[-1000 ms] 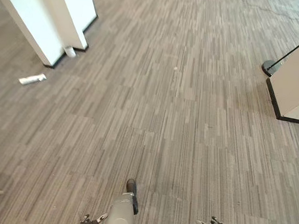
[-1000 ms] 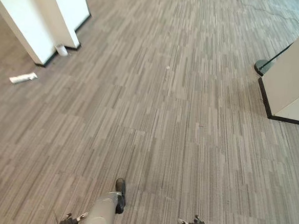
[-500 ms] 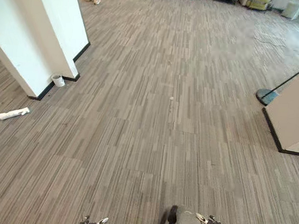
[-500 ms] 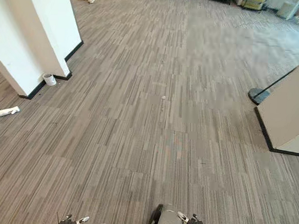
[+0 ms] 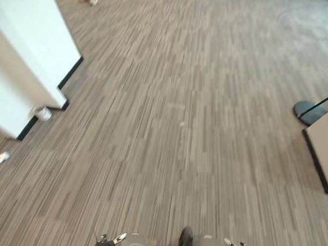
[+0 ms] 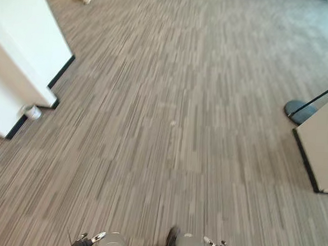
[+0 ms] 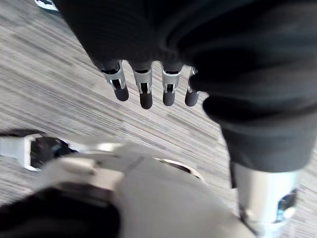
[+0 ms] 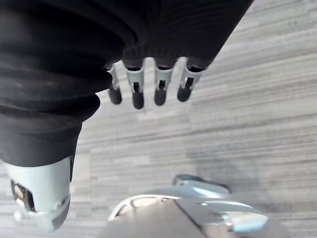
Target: Organize washtable
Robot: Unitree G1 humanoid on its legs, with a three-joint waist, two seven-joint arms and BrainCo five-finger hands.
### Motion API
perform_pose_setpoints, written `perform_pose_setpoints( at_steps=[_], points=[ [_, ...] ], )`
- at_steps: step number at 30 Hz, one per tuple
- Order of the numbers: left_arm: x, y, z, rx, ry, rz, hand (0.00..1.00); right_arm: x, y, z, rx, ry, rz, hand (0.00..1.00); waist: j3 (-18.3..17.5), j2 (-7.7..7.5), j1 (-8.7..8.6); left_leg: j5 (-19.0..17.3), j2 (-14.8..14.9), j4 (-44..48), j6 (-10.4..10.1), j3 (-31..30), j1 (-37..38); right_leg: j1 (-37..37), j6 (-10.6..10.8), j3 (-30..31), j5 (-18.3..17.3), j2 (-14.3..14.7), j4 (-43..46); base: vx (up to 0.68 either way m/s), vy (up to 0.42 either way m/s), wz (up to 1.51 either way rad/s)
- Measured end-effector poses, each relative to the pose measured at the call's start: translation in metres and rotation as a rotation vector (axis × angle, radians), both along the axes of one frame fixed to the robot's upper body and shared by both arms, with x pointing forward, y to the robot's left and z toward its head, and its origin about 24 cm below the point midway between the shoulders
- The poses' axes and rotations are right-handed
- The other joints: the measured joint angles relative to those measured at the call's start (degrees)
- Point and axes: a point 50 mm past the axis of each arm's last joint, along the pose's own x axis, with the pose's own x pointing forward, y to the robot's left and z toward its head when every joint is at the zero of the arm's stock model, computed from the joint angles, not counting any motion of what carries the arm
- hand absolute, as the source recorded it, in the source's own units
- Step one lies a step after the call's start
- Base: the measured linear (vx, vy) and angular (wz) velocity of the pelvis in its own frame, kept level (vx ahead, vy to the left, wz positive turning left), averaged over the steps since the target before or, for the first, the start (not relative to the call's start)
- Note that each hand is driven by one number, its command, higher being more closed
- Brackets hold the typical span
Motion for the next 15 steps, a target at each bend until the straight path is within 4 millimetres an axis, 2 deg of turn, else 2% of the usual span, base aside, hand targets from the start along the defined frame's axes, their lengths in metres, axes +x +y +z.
perform_pose_setpoints(
  at_steps=[1, 2, 3, 4, 5, 6, 7, 8, 9, 10, 11, 12, 13, 14, 15],
  points=[
    [-0.005, 0.0, -0.001, -0.003, 0.013, 0.01, 0.0, -0.001, 0.001, 0.0, 0.002, 0.001, 0.0, 0.0, 0.08, -0.13, 0.26, 0.46, -0.98, -6.64, -0.53, -0.24, -0.44, 1.02, 0.57, 0.78, -0.79, -0.26, -0.4, 0.59, 0.159, -0.56],
    [-0.012, -0.003, -0.002, -0.013, 0.032, 0.02, 0.0, -0.003, 0.001, -0.001, 0.002, 0.006, -0.002, 0.0, 0.07, -0.26, 1.02, 1.81, -2.37, -16.58, -1.89, -0.98, -0.56, 2.26, 1.47, 2.15, -2.04, -0.8, -0.78, 0.63, 0.215, -0.67],
    [-0.022, -0.007, -0.003, -0.025, 0.053, 0.035, 0.0, -0.004, 0.002, -0.001, 0.003, 0.009, 0.004, 0.0, 0.04, -0.5, 1.52, 5.73, -3.67, -28.29, -2.9, -2.85, -0.76, 4.39, 3.17, 4.07, -4.49, -1.63, -1.14, 0.64, 0.243, -0.7],
    [-0.027, -0.007, -0.003, -0.028, 0.064, 0.041, 0.0, -0.004, 0.003, -0.001, 0.006, 0.01, 0.01, 0.0, 0.07, -0.93, 2.02, 9.21, -3.82, -28.86, -2.96, -2.84, -0.78, 5.17, 3.88, 5.07, -5.45, -2.28, -1.17, 0.68, 0.289, -0.68],
    [-0.034, -0.006, -0.003, -0.03, 0.079, 0.053, 0.0, -0.004, 0.006, -0.002, 0.013, 0.008, 0.01, 0.0, -0.37, -1.75, 2.73, 14.33, -4.84, -28.02, -1.63, -2.07, -0.64, 6.2, 4.02, 6.47, -6.42, -3.65, -1.75, 0.71, 0.256, -0.48],
    [-0.035, -0.001, -0.003, -0.013, 0.084, 0.056, 0.0, -0.003, 0.011, -0.003, 0.026, 0.011, 0.012, 0.0, -0.78, -3.45, 2.67, 14.73, -5.85, -24.53, 0.24, -1.52, -2.13, 6.5, 3.63, 7.67, -5.81, -4.68, -1.69, 0.85, 0.305, -0.32],
    [-0.03, 0.003, -0.002, -0.005, 0.073, 0.057, 0.0, -0.002, 0.013, -0.004, 0.034, 0.014, 0.022, 0.0, -0.87, -4.28, 2.61, 11.56, -6.47, -19.43, 3.87, -1.5, -3.87, 5.56, 3.96, 8.8, -3.86, -5.81, 0.88, 0.7, 0.248, -0.14],
    [-0.03, 0.006, -0.002, 0.0, 0.074, 0.061, 0.0, -0.002, 0.015, -0.004, 0.038, 0.015, 0.023, 0.0, -0.88, -4.96, 2.74, 10.3, -6.77, -17.01, 4.52, -1.06, -3.92, 4.81, 4.58, 9.3, -3.54, -6.75, 3.74, 0.68, 0.282, 0.01],
    [-0.033, 0.01, -0.002, 0.008, 0.086, 0.062, 0.0, -0.005, 0.019, -0.006, 0.046, 0.024, 0.025, 0.0, -1.33, -5.96, 2.49, 5.7, -7.57, -13.21, 5.27, -0.36, -3.32, 2.49, 6.09, 10.76, -3.18, -7.99, 12.89, 0.67, 0.269, 0.1],
    [-0.032, 0.014, -0.002, 0.017, 0.092, 0.051, 0.0, -0.01, 0.021, -0.007, 0.053, 0.038, 0.02, 0.0, -1.56, -6.63, 1.94, 1.02, -8.64, -9.88, 6.36, 0.0, -1.63, -1.64, 11.09, 12.01, -0.17, -9.1, 25.7, 0.65, 0.245, 0.15],
    [-0.032, 0.016, -0.001, 0.022, 0.091, 0.046, 0.0, -0.012, 0.021, -0.008, 0.055, 0.044, 0.019, 0.0, -1.7, -6.97, 1.83, -1.12, -9.15, -8.43, 6.61, 0.28, -0.63, -3.84, 14.57, 13.01, 3.22, -9.79, 31.85, 0.64, 0.224, 0.21],
    [-0.029, 0.021, 0.0, 0.035, 0.087, 0.031, 0.0, -0.011, 0.022, -0.008, 0.061, 0.042, 0.018, 0.0, -1.77, -7.34, 1.07, -4.78, -10.38, -6.63, 7.39, 0.09, 2.05, -7.64, 18.38, 13.72, 9.12, -10.96, 43.38, 0.62, 0.181, 0.13],
    [-0.024, 0.022, 0.0, 0.039, 0.082, 0.008, 0.0, -0.009, 0.022, -0.007, 0.064, 0.03, 0.019, 0.0, -1.41, -7.02, 0.75, -7.49, -11.62, -6.73, 8.16, -0.09, 6.04, -11.94, 16.26, 12.61, 7.56, -12.07, 53.33, 0.62, 0.161, 0.08],
    [-0.021, 0.021, 0.0, 0.038, 0.078, -0.005, 0.0, -0.009, 0.021, -0.007, 0.066, 0.026, 0.02, 0.0, -1.4, -6.99, 0.64, -8.78, -11.91, -7.52, 8.68, -0.09, 8.74, -13.58, 13.7, 11.61, 5.8, -12.29, 56.39, 0.6, 0.122, -0.05],
    [-0.015, 0.021, 0.0, 0.037, 0.068, -0.021, 0.0, -0.008, 0.018, -0.006, 0.059, 0.025, 0.027, 0.0, -1.27, -6.14, 0.24, -10.08, -11.94, -10.23, 8.59, -0.09, 14.31, -16.62, 9.58, 8.97, 1.93, -12.0, 57.65, 0.58, 0.098, -0.04]
  ],
)
